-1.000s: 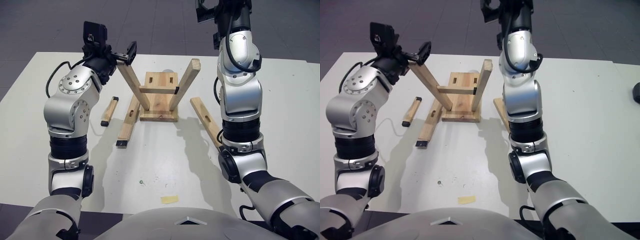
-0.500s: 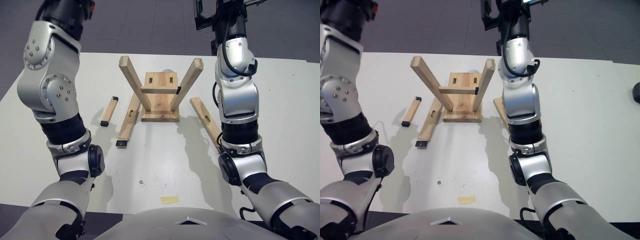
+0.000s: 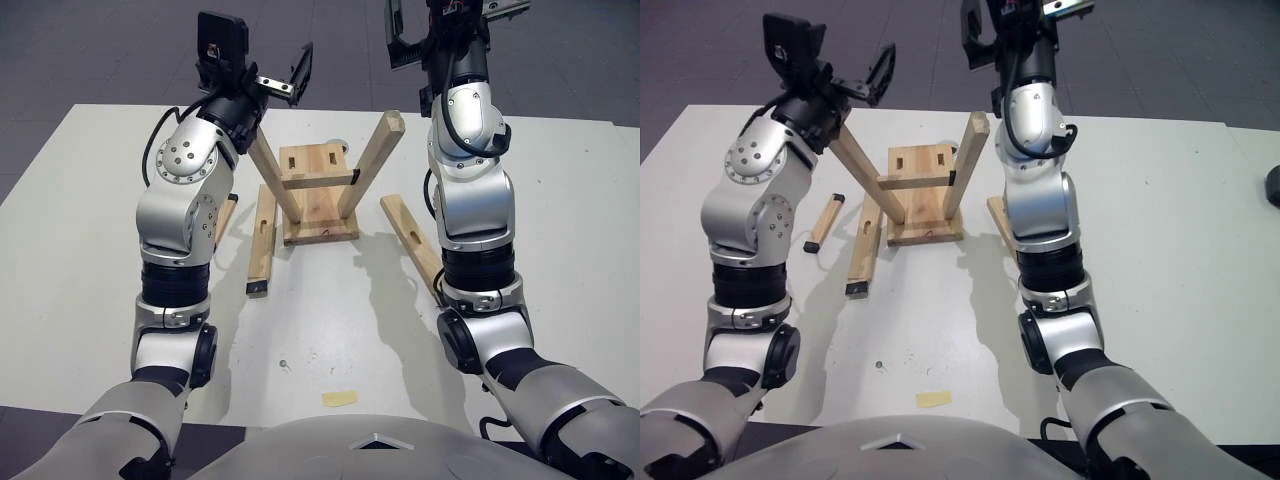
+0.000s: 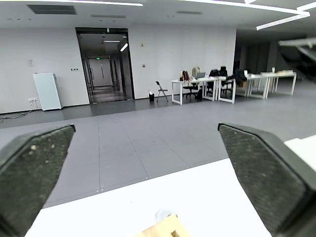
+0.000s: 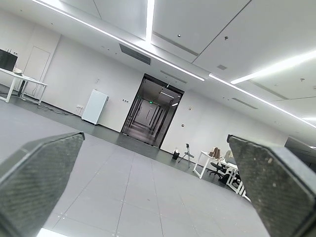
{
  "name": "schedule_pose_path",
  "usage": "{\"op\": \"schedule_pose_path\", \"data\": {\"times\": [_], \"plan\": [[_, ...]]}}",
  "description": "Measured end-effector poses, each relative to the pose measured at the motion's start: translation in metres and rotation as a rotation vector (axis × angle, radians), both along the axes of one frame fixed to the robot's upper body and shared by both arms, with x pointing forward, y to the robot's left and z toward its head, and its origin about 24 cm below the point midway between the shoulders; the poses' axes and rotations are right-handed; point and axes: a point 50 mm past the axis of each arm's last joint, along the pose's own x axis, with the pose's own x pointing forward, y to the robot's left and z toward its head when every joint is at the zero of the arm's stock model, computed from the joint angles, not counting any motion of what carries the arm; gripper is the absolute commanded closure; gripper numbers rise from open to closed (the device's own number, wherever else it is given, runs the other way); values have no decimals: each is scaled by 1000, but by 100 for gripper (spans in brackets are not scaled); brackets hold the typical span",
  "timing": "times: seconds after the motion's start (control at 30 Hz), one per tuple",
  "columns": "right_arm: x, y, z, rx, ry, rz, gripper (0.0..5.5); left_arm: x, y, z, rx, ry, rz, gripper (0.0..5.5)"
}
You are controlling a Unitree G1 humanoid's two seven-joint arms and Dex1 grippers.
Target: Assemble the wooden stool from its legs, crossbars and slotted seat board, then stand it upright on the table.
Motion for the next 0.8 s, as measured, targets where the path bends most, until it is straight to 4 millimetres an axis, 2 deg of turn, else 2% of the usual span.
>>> {"op": "schedule_pose_path", "data": {"times": [0.1,0.17,0.2,0.27,0.33,0.4,0.43,0.47,0.63,0.8], "plan": [[0,-1,-3,-4,7,-4,10,3,13,7,-52,-46,73,11],[0,-3,-4,-11,9,-15,10,3,30,35,-117,-154,154,11],[0,-3,-5,-13,8,-17,10,-2,36,57,-148,-241,173,11],[0,-3,-5,-12,7,-22,10,-9,38,83,-164,-340,157,11],[0,-3,-4,-11,2,-21,10,-7,31,76,-131,-304,134,11],[0,-4,-4,-10,-2,-22,10,2,16,37,-17,-123,90,11],[0,-4,-4,-10,-4,-21,10,3,7,9,35,-4,46,11],[0,-4,-4,-10,-4,-22,10,0,4,3,56,9,30,11],[1,-4,-5,-14,2,-19,10,-7,2,-1,118,3,23,11],[1,-2,-6,-17,12,-1,10,-7,6,-1,20,-26,44,11]]}}
